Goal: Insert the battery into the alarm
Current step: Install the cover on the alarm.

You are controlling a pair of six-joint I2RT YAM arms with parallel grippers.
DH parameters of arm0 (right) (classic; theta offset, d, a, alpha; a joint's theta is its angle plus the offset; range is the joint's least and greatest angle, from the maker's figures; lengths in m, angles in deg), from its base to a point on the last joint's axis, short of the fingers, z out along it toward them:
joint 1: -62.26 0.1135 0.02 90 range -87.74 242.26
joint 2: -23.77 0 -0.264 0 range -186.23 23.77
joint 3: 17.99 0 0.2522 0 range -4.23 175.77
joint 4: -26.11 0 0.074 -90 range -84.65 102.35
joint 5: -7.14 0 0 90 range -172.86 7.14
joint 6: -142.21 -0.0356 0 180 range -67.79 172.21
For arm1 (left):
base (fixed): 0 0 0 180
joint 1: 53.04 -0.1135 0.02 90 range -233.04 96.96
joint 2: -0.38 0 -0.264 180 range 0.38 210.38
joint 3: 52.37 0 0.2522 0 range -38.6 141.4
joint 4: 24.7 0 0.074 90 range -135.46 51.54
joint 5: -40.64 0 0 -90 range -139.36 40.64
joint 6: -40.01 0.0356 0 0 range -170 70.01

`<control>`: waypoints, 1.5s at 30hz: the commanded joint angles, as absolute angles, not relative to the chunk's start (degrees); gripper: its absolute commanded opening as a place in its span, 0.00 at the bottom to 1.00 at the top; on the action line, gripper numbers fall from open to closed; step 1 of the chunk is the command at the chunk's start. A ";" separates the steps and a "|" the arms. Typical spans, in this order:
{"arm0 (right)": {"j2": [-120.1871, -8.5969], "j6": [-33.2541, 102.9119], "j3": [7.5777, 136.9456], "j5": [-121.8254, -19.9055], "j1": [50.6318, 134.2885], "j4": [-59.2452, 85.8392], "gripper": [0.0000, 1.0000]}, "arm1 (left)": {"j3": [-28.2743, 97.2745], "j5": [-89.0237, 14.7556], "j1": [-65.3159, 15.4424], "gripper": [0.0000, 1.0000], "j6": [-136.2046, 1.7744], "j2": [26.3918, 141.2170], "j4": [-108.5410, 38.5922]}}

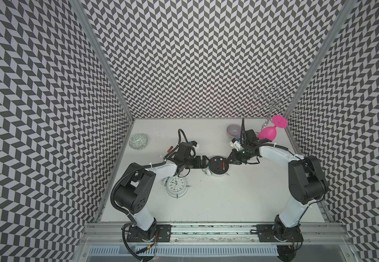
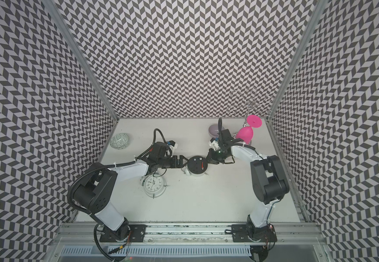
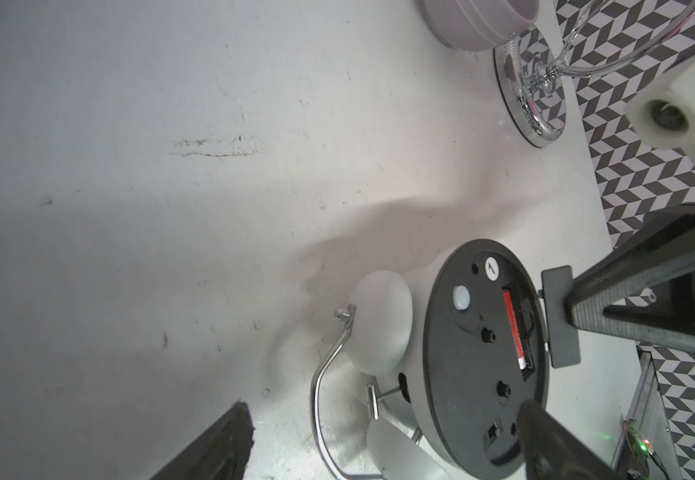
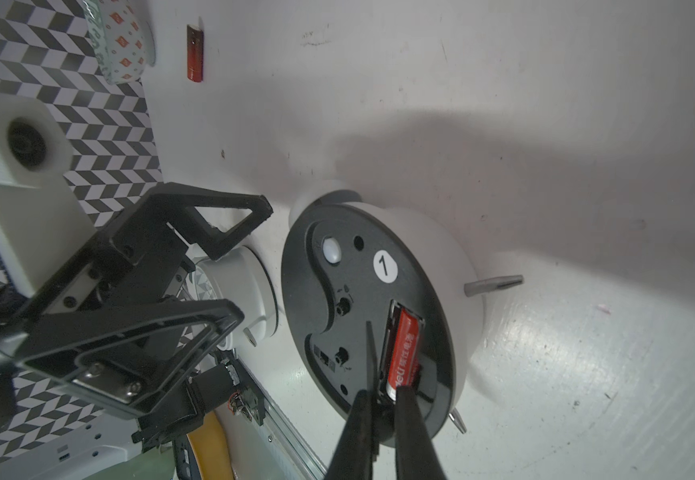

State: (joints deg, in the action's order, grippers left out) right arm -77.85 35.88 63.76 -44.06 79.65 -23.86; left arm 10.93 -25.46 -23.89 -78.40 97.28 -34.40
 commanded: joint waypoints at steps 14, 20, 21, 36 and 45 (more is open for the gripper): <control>-78.32 31.87 59.94 -43.11 80.25 -16.44 0.11 | 14.30 -27.86 -21.83 0.97 -78.35 101.17 -37.35; -78.96 31.48 59.89 -42.70 80.18 -16.54 0.11 | 14.90 -28.26 -21.57 0.91 -78.25 102.35 -38.32; -79.06 31.51 59.80 -42.67 80.18 -16.56 0.11 | 14.98 -28.30 -21.48 0.91 -78.28 102.39 -38.39; -80.44 31.20 60.36 -43.96 80.32 -18.56 0.11 | 15.01 -28.62 -21.31 0.89 -78.04 102.59 -38.72; -81.37 30.12 61.25 -45.70 80.62 -20.12 0.11 | 14.71 -28.83 -21.22 0.89 -78.14 102.12 -38.65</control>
State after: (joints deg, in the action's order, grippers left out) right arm -79.38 30.76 60.89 -42.48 79.89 -18.59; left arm 13.99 -27.60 -21.55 -78.18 101.76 -37.24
